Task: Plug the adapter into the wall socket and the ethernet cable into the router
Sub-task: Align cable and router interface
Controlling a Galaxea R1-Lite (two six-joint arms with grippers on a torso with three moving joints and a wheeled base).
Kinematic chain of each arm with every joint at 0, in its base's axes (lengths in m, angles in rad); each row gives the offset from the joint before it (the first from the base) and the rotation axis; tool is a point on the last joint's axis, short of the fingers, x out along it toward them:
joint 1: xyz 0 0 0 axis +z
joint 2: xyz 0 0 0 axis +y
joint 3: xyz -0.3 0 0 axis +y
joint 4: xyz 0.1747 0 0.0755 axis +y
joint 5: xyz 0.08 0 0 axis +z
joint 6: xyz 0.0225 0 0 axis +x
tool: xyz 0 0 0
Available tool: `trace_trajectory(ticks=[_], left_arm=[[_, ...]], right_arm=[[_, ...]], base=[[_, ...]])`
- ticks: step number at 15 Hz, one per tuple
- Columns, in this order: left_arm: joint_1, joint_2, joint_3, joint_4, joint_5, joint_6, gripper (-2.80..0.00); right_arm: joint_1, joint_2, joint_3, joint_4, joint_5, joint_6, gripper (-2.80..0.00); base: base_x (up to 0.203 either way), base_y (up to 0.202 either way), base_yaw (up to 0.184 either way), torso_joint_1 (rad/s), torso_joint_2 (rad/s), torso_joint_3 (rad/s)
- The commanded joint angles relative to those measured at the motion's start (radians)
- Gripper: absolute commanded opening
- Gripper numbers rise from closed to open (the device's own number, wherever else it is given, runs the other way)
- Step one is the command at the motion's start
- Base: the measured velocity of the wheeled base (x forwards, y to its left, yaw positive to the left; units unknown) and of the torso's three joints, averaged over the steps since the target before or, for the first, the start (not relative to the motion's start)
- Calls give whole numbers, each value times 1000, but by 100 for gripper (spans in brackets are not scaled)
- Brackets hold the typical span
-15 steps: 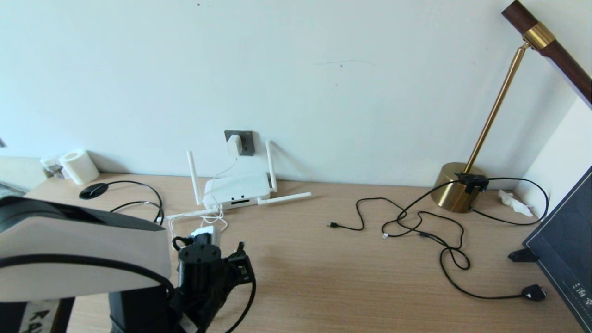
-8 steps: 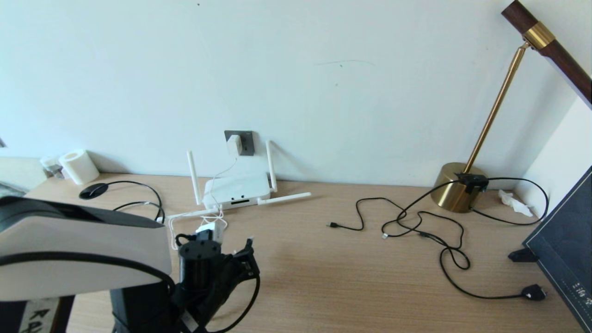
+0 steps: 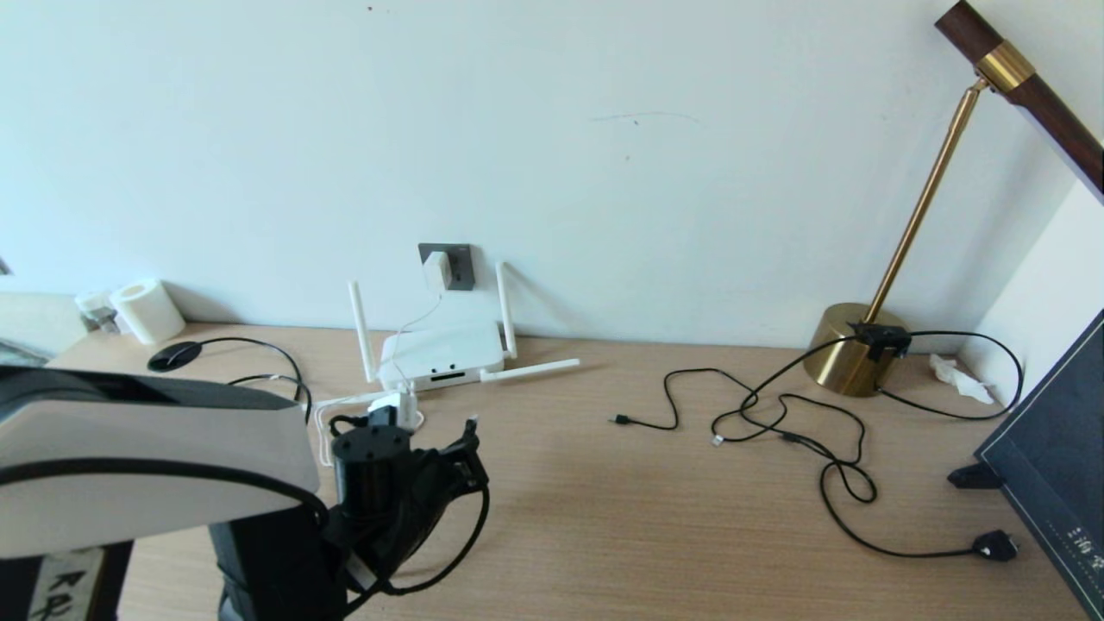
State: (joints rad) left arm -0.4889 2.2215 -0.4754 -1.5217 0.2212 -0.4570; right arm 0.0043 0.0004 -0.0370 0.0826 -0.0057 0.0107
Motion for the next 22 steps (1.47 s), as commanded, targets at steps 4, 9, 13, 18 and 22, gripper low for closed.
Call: trace_trajectory(ticks=[4, 9, 13, 18, 22], left_arm=[[76, -16, -93, 138, -9, 1, -280], [121, 0, -151, 181, -68, 0, -280], [155, 4, -202, 216, -94, 0, -280], [165, 3, -285, 315, -95, 0, -280], [185, 25, -390, 421, -95, 1, -280]], right_arm=[[0, 0, 0, 0, 0, 0, 0], [0, 0, 0, 0, 0, 0, 0], [0, 0, 0, 0, 0, 0, 0], [0, 0, 0, 0, 1, 0, 0], [0, 0, 0, 0, 0, 0, 0]], base=[[0, 0, 0, 0, 0, 0], [0, 0, 0, 0, 0, 0], [0, 0, 0, 0, 0, 0], [0, 0, 0, 0, 0, 0], [0, 0, 0, 0, 0, 0]])
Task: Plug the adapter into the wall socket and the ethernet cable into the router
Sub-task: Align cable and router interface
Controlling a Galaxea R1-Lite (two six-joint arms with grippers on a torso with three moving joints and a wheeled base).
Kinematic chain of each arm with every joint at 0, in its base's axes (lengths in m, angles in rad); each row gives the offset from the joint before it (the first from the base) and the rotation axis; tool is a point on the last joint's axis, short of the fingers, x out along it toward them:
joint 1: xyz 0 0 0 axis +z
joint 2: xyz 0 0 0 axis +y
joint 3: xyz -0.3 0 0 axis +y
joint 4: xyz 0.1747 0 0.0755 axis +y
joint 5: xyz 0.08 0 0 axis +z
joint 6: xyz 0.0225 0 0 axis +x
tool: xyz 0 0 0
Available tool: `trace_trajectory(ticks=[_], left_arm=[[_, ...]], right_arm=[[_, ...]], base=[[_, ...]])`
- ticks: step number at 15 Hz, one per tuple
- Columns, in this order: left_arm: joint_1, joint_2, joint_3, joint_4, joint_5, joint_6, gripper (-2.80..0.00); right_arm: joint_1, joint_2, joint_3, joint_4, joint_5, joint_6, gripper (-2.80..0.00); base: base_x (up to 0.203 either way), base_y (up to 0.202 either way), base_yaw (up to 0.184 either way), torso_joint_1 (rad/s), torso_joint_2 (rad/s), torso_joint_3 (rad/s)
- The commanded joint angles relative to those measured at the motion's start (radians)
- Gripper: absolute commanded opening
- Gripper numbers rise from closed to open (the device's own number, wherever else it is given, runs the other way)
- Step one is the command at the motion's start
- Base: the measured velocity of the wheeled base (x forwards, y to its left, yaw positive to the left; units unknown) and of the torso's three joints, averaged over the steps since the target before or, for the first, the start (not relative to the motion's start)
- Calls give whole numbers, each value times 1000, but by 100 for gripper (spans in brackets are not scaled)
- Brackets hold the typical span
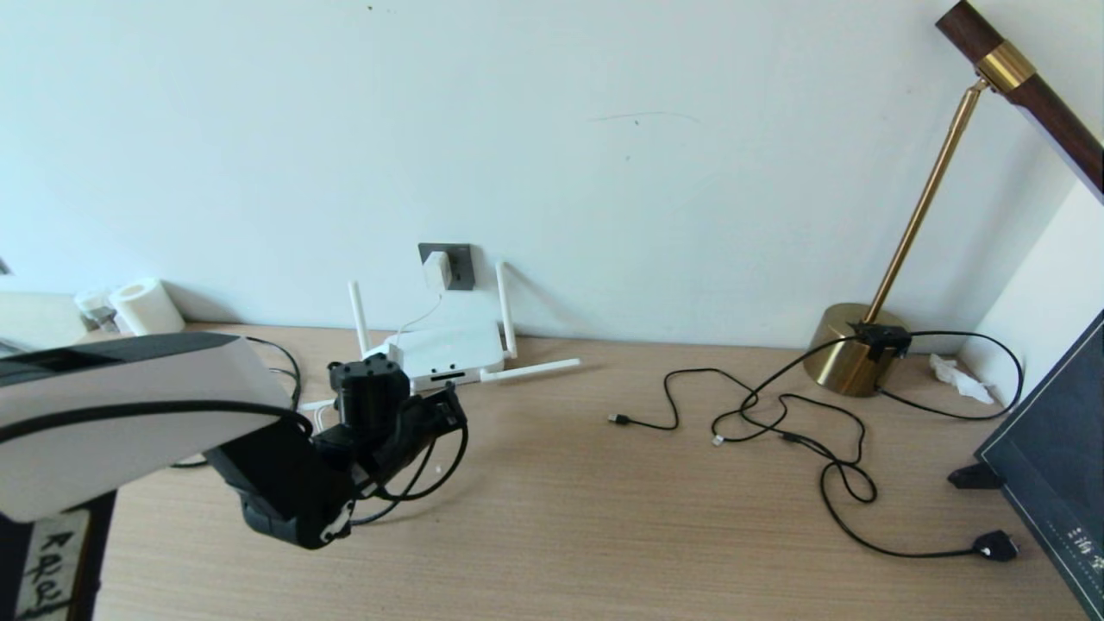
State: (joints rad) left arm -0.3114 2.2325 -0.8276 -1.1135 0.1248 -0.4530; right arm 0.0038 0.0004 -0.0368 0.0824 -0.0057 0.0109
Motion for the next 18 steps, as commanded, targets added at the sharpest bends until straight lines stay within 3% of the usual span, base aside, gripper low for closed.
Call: trace_trajectory(ticks=[1, 10, 18], left_arm=[[15, 21, -58, 42, 1, -3, -280], [18, 53, -171, 138, -2, -1, -280], [29, 55, -174, 141, -4, -6, -280]], right_arm=[[1, 0, 0, 0, 0, 0, 0], [1, 0, 0, 0, 1, 0, 0], [1, 0, 0, 0, 0, 1, 0]], base=[[0, 0, 0, 0, 0, 0], [0, 0, 0, 0, 0, 0], [0, 0, 0, 0, 0, 0]])
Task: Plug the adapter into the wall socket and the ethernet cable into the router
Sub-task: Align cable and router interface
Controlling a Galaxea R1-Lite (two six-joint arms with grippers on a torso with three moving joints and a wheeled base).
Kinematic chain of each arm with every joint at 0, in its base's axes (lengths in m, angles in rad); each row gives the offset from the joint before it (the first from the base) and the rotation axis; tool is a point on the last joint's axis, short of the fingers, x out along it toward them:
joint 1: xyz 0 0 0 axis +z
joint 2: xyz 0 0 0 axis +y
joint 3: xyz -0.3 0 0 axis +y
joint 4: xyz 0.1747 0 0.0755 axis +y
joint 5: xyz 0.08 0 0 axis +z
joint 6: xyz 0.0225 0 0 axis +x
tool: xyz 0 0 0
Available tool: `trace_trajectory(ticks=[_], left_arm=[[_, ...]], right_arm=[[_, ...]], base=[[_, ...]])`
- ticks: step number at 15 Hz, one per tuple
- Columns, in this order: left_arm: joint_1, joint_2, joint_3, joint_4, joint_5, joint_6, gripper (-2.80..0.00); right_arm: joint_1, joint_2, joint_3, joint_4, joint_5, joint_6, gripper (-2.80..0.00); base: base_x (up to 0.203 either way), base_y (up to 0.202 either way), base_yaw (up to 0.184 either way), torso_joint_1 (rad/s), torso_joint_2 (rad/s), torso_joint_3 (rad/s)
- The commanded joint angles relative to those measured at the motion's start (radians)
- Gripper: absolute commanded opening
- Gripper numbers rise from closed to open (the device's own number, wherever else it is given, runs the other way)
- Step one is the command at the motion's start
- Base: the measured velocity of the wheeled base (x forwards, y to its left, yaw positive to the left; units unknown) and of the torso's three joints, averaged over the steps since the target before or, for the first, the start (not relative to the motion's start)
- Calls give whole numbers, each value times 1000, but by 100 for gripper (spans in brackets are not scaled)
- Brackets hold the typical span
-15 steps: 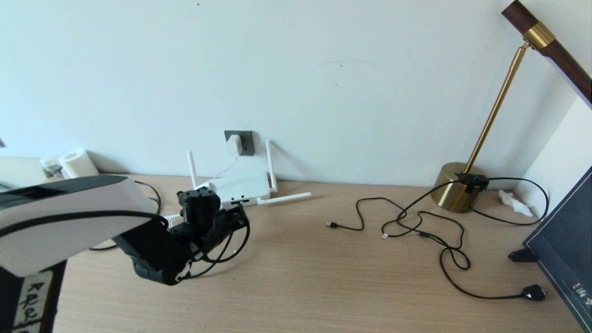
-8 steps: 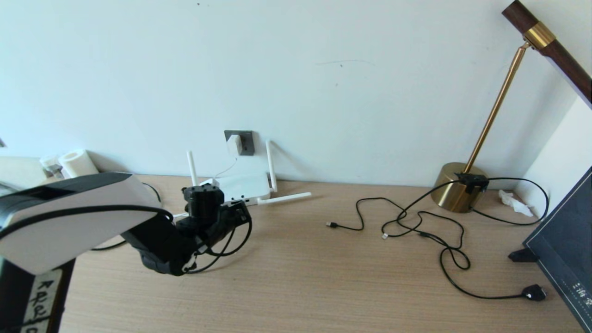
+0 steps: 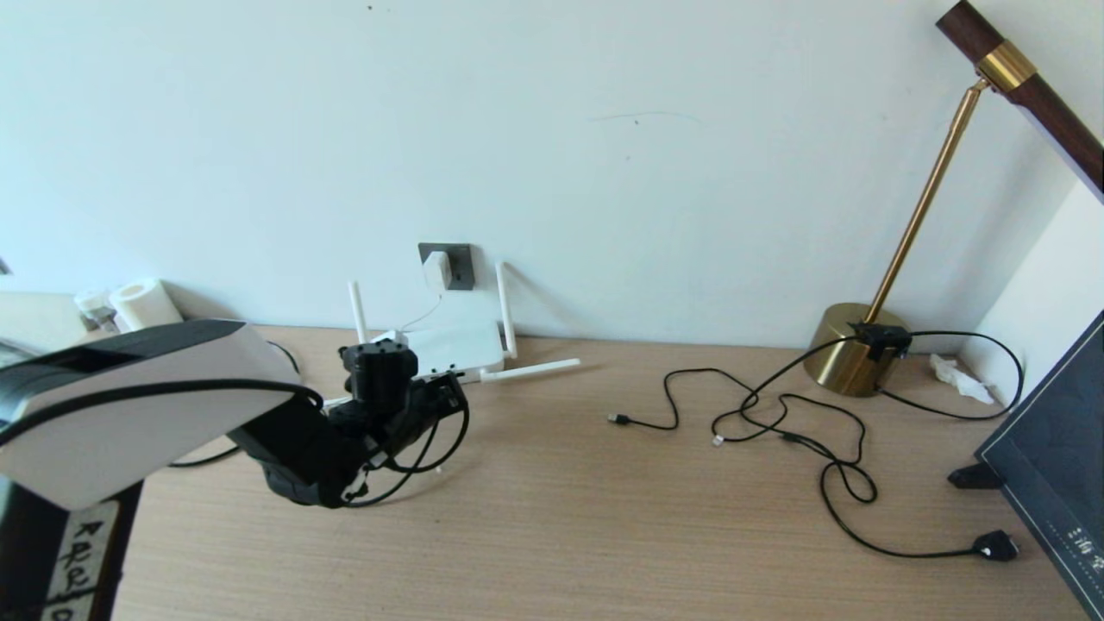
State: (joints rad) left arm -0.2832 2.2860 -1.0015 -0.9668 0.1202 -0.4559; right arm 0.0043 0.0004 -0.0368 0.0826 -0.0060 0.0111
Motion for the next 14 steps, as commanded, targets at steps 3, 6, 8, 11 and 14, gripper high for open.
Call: trace_trajectory(ticks=[3, 6, 8, 11, 14], left_arm=[[1, 1, 4, -6, 1, -4, -280], [6, 0, 15, -10, 3, -6, -280], [7, -2, 21, -12, 3, -6, -280], [24, -2, 21, -12, 1, -6, -280], [35, 2, 21, -12, 0, -7, -280]], right_arm=[[0, 0, 0, 0, 0, 0, 0], [0, 0, 0, 0, 1, 0, 0], [0, 0, 0, 0, 0, 0, 0], [0, 0, 0, 0, 1, 0, 0], [0, 0, 0, 0, 0, 0, 0]], base=[[0, 0, 0, 0, 0, 0], [0, 0, 0, 0, 0, 0], [0, 0, 0, 0, 0, 0], [0, 0, 0, 0, 0, 0], [0, 0, 0, 0, 0, 0]])
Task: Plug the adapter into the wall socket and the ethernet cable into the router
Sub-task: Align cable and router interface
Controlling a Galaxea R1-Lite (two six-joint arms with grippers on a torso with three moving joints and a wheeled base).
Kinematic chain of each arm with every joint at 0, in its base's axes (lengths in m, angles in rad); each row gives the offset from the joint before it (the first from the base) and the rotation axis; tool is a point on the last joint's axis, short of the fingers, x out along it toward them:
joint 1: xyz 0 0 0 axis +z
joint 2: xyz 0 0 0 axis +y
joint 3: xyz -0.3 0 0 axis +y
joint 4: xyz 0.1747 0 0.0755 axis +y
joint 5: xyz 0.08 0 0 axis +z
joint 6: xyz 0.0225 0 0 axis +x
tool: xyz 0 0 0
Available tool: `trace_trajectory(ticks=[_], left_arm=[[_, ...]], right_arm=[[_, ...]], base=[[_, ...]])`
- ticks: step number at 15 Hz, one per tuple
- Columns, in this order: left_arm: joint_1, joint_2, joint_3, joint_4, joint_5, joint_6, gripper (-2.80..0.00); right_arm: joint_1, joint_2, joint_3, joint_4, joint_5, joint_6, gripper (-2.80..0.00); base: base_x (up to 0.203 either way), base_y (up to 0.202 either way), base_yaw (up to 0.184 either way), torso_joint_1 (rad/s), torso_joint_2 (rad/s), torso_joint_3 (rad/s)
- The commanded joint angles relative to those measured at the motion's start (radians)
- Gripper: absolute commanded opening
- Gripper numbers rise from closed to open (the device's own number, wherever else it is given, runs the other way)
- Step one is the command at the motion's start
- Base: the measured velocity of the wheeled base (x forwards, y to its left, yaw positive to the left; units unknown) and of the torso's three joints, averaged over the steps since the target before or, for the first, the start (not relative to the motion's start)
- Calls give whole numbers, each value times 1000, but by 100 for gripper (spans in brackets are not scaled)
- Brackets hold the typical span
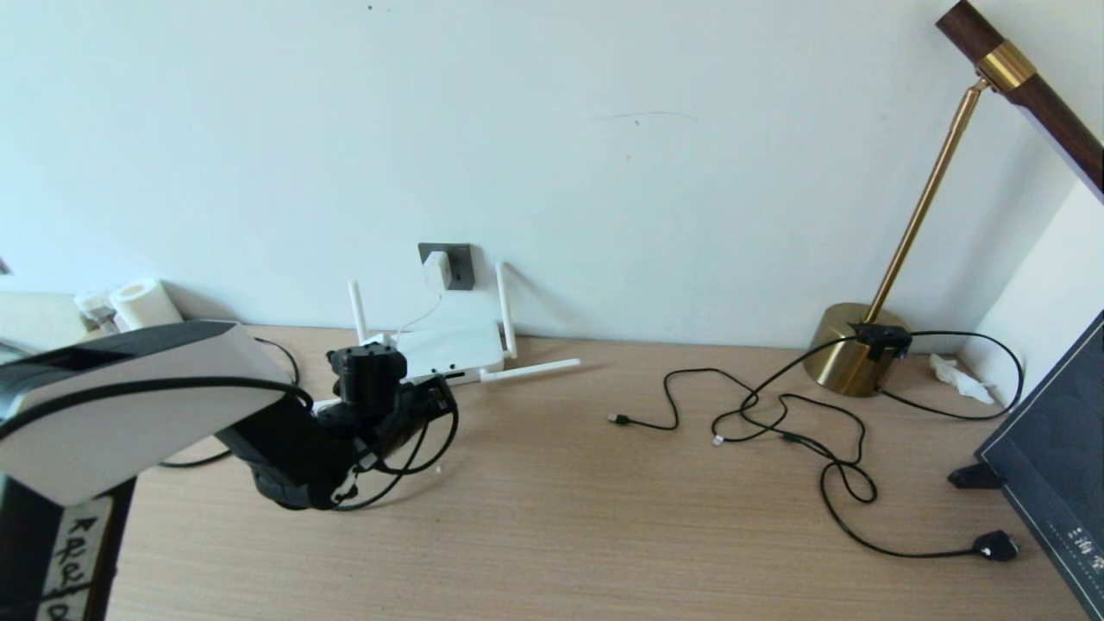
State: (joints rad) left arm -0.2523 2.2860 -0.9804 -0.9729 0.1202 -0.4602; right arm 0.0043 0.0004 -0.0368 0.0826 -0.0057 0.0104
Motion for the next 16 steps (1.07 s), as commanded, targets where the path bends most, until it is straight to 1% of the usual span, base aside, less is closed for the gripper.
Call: trace_trajectory(ticks=[1, 16], left_arm=[[4, 6, 0, -6, -1, -3, -280], [5, 59, -17, -7, -8, -3, -280]], right_arm=[[0, 0, 0, 0, 0, 0, 0], [0, 0, 0, 0, 0, 2, 0]], base=[[0, 0, 0, 0, 0, 0], [0, 0, 0, 0, 0, 0]])
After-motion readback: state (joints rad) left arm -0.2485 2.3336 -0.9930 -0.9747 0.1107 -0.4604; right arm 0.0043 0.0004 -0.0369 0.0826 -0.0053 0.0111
